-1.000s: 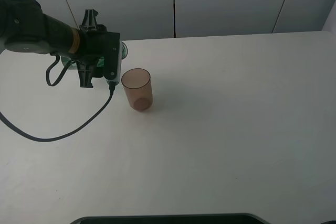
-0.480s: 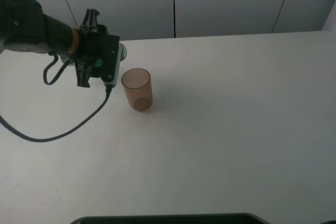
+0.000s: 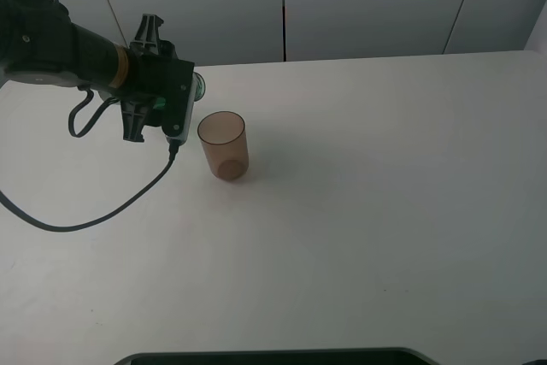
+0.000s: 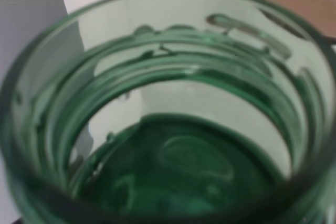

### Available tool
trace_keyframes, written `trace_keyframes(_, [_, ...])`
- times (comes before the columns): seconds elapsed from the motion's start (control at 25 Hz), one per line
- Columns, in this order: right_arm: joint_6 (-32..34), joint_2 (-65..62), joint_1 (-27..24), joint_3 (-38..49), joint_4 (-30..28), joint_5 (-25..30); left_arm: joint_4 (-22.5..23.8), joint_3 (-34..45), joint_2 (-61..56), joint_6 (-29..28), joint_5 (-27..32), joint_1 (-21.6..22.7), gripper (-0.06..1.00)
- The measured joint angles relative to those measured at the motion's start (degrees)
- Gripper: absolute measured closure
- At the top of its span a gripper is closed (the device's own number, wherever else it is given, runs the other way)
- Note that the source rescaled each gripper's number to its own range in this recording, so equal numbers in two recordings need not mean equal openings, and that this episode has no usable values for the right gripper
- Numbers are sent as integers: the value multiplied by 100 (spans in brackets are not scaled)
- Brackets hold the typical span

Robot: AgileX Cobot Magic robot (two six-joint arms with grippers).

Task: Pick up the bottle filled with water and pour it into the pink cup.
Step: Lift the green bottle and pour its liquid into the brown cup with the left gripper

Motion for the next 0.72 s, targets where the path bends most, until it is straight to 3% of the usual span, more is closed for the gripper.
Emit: trace_keyframes(0.72, [0, 0, 0, 0, 0, 0, 211, 0, 0, 0, 236, -75, 94])
